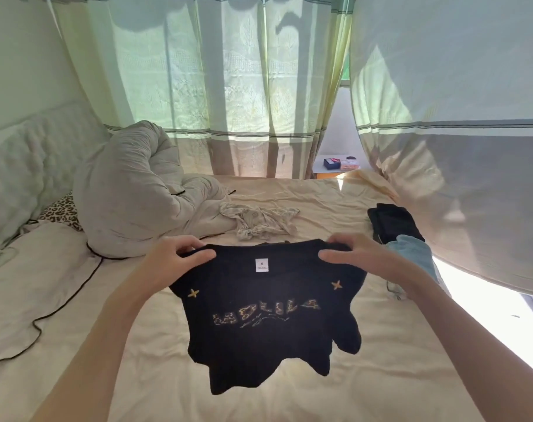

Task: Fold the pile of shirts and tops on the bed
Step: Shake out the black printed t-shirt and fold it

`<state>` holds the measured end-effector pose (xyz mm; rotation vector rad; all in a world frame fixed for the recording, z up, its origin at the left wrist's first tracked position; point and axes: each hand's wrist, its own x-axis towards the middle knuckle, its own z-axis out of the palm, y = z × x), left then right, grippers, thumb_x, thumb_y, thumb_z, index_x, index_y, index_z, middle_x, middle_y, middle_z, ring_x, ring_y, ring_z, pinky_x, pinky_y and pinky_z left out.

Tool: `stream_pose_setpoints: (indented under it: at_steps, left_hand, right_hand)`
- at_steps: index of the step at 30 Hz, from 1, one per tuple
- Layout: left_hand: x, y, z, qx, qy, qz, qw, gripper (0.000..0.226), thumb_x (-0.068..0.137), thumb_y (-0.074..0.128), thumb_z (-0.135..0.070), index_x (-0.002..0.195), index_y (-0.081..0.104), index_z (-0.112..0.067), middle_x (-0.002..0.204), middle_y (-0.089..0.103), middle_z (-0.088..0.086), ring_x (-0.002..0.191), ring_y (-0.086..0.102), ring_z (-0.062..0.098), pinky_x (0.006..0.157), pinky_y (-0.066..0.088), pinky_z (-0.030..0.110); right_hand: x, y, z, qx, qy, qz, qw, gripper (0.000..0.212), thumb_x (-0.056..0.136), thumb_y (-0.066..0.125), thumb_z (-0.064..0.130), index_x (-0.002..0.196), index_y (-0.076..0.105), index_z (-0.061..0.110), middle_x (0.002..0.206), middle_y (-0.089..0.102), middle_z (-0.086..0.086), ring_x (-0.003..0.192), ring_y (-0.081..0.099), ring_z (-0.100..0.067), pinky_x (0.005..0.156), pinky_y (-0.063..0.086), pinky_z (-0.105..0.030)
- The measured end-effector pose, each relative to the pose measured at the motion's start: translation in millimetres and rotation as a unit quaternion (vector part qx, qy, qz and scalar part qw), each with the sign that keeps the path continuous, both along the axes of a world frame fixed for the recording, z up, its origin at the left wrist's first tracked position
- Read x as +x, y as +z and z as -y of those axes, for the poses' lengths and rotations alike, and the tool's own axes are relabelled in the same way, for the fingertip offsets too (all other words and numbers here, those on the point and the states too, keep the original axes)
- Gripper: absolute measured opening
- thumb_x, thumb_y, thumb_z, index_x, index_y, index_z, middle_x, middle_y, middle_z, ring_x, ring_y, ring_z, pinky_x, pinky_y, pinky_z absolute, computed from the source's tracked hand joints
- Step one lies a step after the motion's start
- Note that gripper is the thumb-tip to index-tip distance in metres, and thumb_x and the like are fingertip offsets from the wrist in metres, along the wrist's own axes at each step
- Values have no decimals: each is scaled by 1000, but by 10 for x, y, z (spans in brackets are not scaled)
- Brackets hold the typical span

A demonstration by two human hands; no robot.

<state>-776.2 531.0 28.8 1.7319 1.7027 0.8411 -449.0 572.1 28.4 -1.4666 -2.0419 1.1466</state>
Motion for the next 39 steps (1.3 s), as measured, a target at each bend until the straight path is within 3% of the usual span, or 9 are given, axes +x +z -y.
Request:
stream_pose_setpoints:
  at_steps: [2, 5, 12, 15, 19, 25, 28, 33, 39]
  left_hand:
    - [-43, -176, 176, -73, -20, 7, 997, 9, 82, 70, -22, 91, 68, -23, 90, 69, -4, 88, 63, 7, 75, 45, 15]
    - [-140, -471, 450, -154, -41, 51, 986, 18, 88, 62, -8, 94, 67, -24, 88, 73, -6, 88, 68, 10, 72, 51, 17]
    - [-188, -839, 908, -170, 35, 17, 985, 16, 93, 56, -16, 79, 63, -20, 68, 69, -1, 62, 65, 6, 56, 43, 15]
    - [-207, -785, 1002, -130, 88, 14, 987, 10, 91, 58, -26, 82, 63, -24, 68, 70, -8, 63, 64, 1, 60, 41, 19]
    - [-364, -827, 944, -133, 145, -66, 978, 9, 86, 62, -38, 80, 63, -31, 77, 60, -19, 81, 56, 4, 71, 38, 26]
    - [-952, -1199, 879, -151, 160, -73, 973, 16, 97, 45, -23, 89, 54, -34, 90, 60, -8, 91, 54, 15, 71, 35, 25]
    - [-1310, -1602, 735, -135, 219, -77, 963, 11, 98, 44, -24, 98, 55, -28, 90, 57, -8, 88, 52, 14, 69, 34, 24]
    - [-2062, -2711, 159, -142, 279, -108, 944, 26, 96, 46, -36, 110, 61, -20, 99, 65, 1, 90, 57, 20, 77, 45, 34]
    - [-3002, -3945, -508, -129, 301, -199, 923, 32, 99, 40, -37, 118, 58, -19, 103, 66, 11, 96, 59, 33, 76, 42, 36]
  right_hand:
    - [72, -131, 66, -33, 26, 9, 999, 12, 85, 68, 28, 90, 68, 17, 89, 65, -6, 81, 59, -11, 82, 47, -31]
    - [100, -399, 206, -38, 11, 8, 999, 8, 85, 68, 15, 84, 71, 23, 86, 67, -9, 80, 60, -16, 85, 48, -43]
    - [-46, -729, 449, -76, -17, -22, 997, 6, 85, 68, 11, 80, 71, 9, 69, 69, -1, 60, 62, -6, 58, 46, -14]
    - [-95, -705, 448, -88, -35, -84, 992, 6, 87, 66, 10, 84, 71, 12, 67, 71, 2, 60, 65, -5, 55, 46, -10]
    - [-382, -782, 222, -70, -23, -62, 995, 15, 87, 65, 12, 78, 66, 24, 64, 67, 10, 53, 58, 8, 53, 40, -3]
    - [-1167, -1190, -309, 4, 61, 55, 997, 18, 89, 63, 26, 72, 61, 29, 69, 58, 14, 67, 54, -2, 62, 37, -17]
    - [-1675, -1592, -654, 45, 88, 107, 989, 16, 93, 56, 30, 78, 60, 27, 71, 58, 11, 70, 54, -10, 64, 38, -26]
    - [-2835, -2615, -1367, 66, 139, 157, 976, 27, 99, 45, 20, 117, 62, 9, 109, 64, -5, 99, 57, -21, 81, 38, -26]
    - [-4048, -4000, -2076, 91, 152, 185, 967, 31, 100, 42, 22, 121, 61, 10, 118, 64, -11, 111, 56, -32, 93, 43, -39]
